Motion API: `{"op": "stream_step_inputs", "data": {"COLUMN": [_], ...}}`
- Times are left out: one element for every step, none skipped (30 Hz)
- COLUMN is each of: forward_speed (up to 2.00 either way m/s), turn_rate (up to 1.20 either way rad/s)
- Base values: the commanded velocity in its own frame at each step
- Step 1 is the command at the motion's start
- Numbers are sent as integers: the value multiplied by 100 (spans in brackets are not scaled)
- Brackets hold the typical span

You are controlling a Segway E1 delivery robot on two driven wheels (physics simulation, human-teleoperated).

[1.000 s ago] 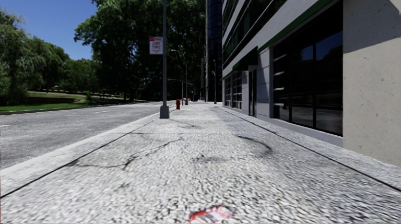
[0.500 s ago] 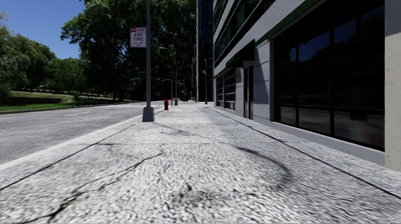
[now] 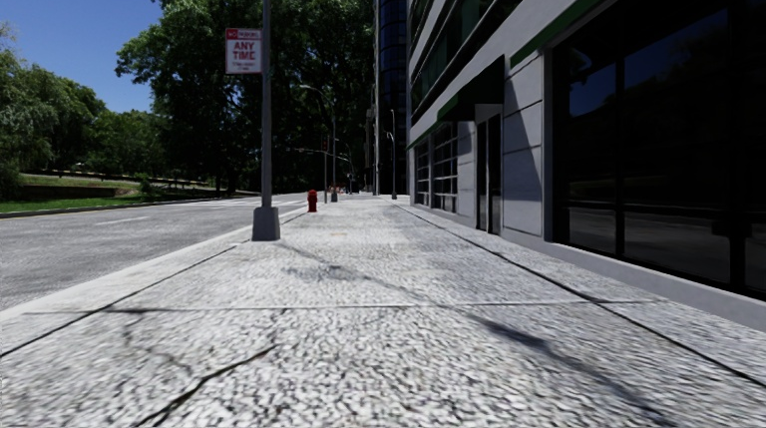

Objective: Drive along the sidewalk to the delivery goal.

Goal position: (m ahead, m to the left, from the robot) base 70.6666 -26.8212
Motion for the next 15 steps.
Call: {"op": "stream_step_inputs", "data": {"forward_speed": [200,200,200,200,200,200,200,200,200,200,200,200,200,200,200], "turn_rate": [0,0,0,0,0,0,0,0,0,0,0,0,0,0,0]}}
